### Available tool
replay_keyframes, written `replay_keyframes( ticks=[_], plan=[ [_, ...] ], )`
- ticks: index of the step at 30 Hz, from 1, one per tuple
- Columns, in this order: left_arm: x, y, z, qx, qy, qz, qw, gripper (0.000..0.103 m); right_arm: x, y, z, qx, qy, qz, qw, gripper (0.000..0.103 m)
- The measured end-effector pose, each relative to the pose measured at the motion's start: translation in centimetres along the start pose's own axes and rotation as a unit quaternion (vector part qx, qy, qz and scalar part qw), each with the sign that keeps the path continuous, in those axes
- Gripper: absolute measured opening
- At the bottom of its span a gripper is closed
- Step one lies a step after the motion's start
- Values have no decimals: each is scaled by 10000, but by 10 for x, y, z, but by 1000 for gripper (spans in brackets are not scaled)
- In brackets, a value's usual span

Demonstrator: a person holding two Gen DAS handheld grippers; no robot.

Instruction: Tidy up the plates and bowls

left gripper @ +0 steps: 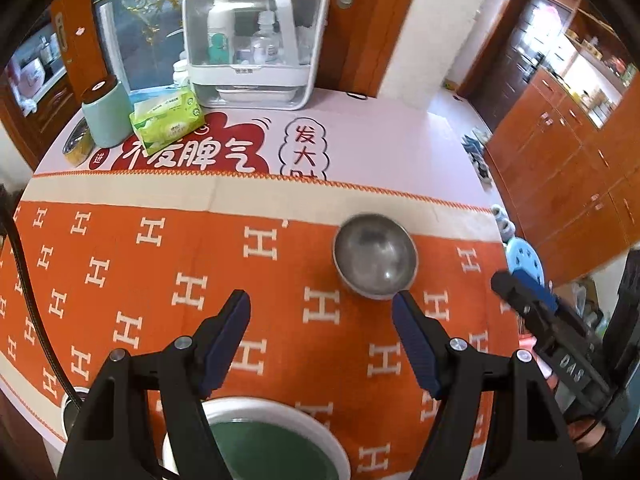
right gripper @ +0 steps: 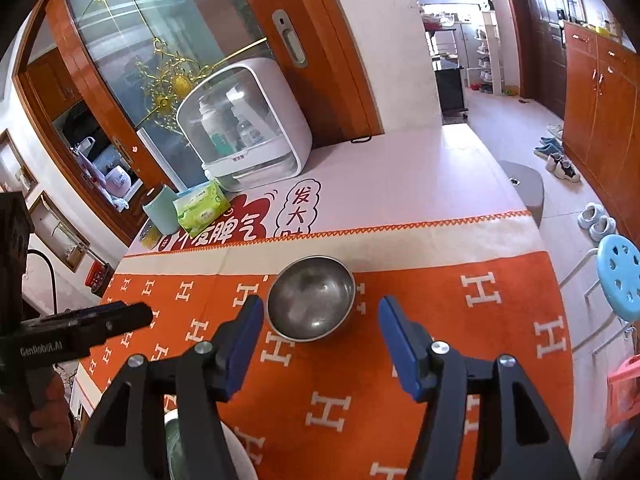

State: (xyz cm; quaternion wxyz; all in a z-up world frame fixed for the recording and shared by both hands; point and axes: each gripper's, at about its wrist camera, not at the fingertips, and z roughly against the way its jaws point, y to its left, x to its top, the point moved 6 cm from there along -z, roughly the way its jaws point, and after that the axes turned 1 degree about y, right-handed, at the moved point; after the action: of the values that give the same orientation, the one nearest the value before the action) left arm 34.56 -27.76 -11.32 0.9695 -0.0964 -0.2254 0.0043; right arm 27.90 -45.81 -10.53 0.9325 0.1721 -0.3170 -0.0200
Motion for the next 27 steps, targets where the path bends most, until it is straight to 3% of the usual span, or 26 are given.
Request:
replay_keyframes(
  ticks=[5,12,27],
  plan=[
    [11,-2,-25,-49,51,219,9997,72,-3,-8,-24,123,228,-92,9996,60],
    [16,-10,-64,53,130,8,9999,72,-11,-19,-61,193,469,-199,9985,60],
    [9,-15,-155,-283,712,49,9970,69,-34,-29,-121,515,817,-286,9949,60]
  ],
)
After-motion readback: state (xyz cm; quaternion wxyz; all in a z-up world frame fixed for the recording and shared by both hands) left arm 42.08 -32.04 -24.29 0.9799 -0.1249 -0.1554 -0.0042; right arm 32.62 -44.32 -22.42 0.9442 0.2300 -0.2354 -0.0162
